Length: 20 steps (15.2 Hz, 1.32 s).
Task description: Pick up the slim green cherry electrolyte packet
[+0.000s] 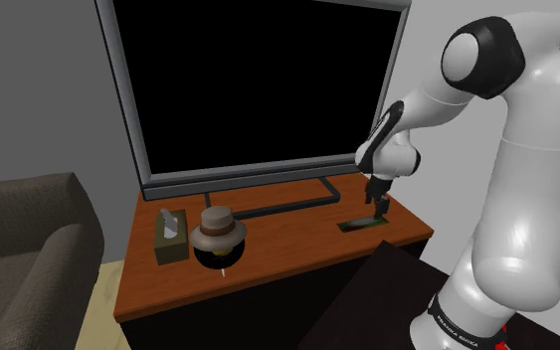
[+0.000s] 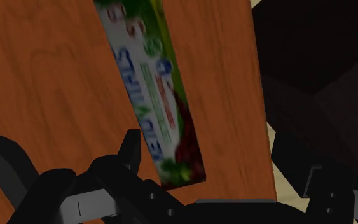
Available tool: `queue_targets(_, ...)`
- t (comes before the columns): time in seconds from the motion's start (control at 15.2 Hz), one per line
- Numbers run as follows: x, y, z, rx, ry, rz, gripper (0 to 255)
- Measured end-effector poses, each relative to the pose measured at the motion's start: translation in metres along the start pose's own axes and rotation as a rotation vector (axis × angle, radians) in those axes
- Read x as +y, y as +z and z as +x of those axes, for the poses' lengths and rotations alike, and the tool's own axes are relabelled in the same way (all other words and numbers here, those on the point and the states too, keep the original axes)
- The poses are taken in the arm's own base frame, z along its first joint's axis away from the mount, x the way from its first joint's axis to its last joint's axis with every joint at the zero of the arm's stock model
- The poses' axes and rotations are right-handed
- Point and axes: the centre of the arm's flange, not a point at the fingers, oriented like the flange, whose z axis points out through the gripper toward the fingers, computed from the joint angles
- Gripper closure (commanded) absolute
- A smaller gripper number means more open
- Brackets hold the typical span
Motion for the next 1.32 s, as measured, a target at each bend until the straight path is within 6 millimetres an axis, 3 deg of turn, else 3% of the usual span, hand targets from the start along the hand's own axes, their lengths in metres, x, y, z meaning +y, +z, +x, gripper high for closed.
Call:
queue_targets(0.26, 0.033, 0.040, -0.010, 0.006, -0.071, 0.001, 0)
queue_targets(0.79, 0.040, 0.085, -0.011, 0.010, -0.089, 0.003, 0)
queue_targets(0.86, 0.040, 0.087, -0.010, 0.010, -0.089, 0.003, 255)
queue_targets(1.32, 0.040, 0.088, -0.010, 0.010, -0.088, -0.002, 255)
